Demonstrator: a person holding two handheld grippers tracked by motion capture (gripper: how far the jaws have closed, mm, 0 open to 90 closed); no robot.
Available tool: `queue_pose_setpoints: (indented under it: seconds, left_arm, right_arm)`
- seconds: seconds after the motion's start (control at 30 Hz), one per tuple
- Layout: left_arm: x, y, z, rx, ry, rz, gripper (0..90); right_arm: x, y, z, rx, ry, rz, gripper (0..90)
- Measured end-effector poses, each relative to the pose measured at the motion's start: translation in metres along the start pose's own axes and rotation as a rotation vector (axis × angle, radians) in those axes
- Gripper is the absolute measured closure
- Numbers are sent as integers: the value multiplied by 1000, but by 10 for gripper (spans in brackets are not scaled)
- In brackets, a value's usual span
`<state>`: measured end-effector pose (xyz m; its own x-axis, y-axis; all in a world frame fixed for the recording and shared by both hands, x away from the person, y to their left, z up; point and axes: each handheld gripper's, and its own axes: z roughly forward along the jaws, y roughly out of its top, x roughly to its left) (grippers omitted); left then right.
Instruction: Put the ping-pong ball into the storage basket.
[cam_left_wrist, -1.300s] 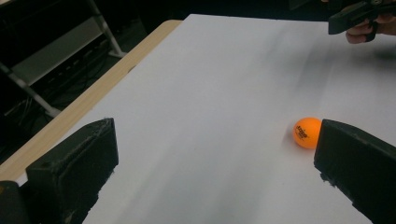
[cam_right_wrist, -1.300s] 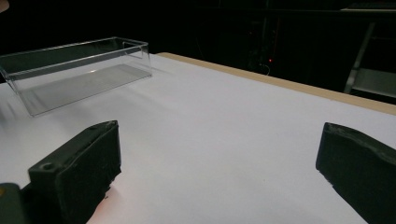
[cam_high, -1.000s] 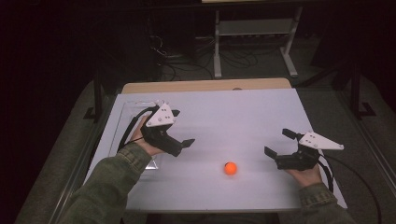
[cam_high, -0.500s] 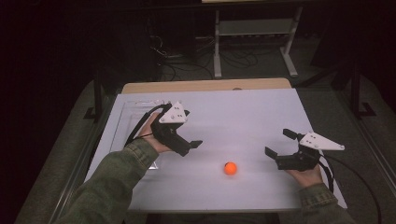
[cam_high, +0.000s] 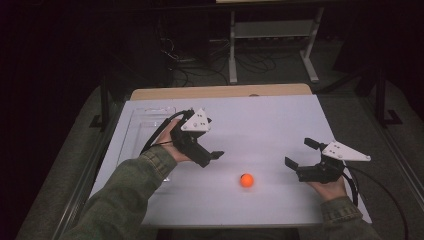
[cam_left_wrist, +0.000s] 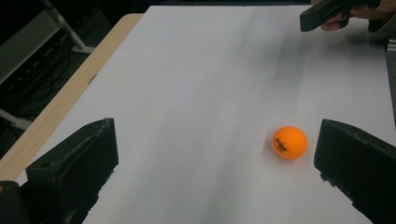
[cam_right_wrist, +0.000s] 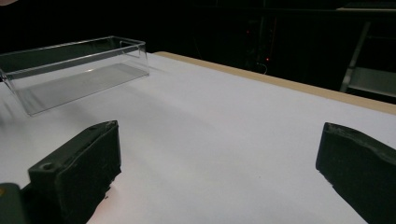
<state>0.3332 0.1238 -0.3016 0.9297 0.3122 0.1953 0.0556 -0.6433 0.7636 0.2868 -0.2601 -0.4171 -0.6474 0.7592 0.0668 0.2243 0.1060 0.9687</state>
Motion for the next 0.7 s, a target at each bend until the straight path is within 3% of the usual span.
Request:
queue_pose_setpoints:
  seconds: [0.7]
  left_arm:
    - [-3, 13, 23, 49, -57, 39, 0]
  right_arm:
    - [-2, -2, 1, 14, 4, 5, 0]
